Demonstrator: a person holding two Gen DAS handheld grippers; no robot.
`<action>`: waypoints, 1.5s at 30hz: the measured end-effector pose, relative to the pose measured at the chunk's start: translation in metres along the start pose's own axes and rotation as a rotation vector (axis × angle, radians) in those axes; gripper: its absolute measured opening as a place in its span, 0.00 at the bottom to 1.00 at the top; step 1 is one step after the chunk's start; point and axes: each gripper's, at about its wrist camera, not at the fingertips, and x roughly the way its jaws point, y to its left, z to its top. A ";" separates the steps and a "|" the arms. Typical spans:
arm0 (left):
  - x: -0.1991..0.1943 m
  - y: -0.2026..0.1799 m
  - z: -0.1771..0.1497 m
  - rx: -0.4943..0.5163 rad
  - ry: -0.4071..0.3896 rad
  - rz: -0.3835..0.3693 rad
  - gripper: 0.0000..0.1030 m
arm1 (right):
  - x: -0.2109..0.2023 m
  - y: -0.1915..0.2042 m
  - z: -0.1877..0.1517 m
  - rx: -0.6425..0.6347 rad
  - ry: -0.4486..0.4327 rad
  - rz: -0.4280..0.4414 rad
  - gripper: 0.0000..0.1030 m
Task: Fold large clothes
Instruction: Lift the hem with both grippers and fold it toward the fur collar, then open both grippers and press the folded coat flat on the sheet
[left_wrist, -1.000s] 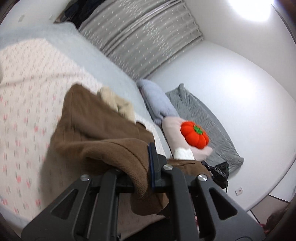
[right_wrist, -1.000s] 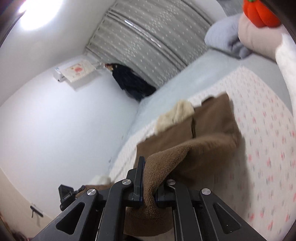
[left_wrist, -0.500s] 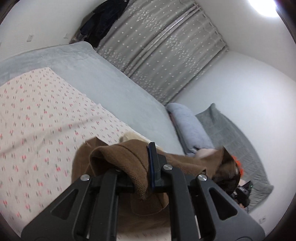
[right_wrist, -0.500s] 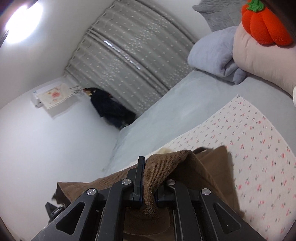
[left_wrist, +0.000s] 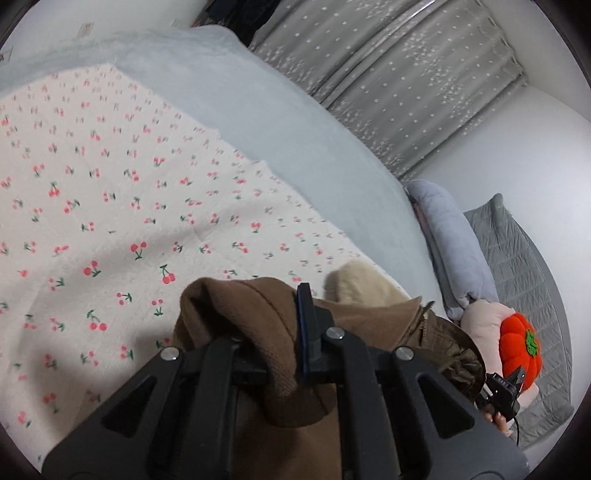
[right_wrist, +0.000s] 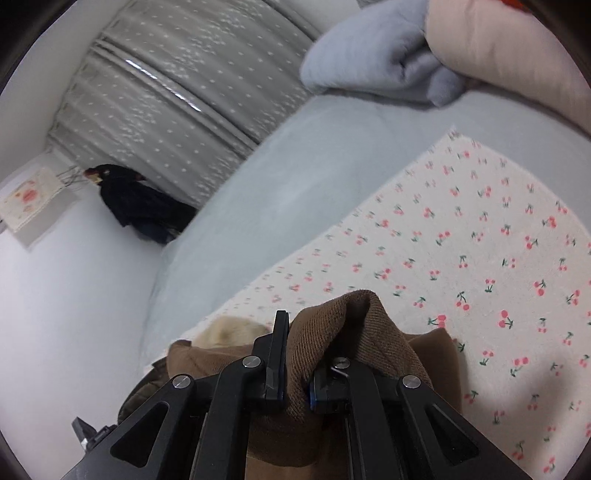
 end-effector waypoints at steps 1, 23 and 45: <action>0.007 0.005 -0.001 -0.006 0.007 -0.002 0.15 | 0.009 -0.009 -0.001 0.019 0.010 0.000 0.08; -0.029 -0.095 -0.089 0.613 0.066 0.119 0.89 | -0.048 0.051 -0.073 -0.476 0.040 -0.073 0.59; 0.022 -0.032 -0.005 0.311 -0.101 0.454 0.89 | 0.023 0.006 -0.002 -0.366 -0.027 -0.420 0.49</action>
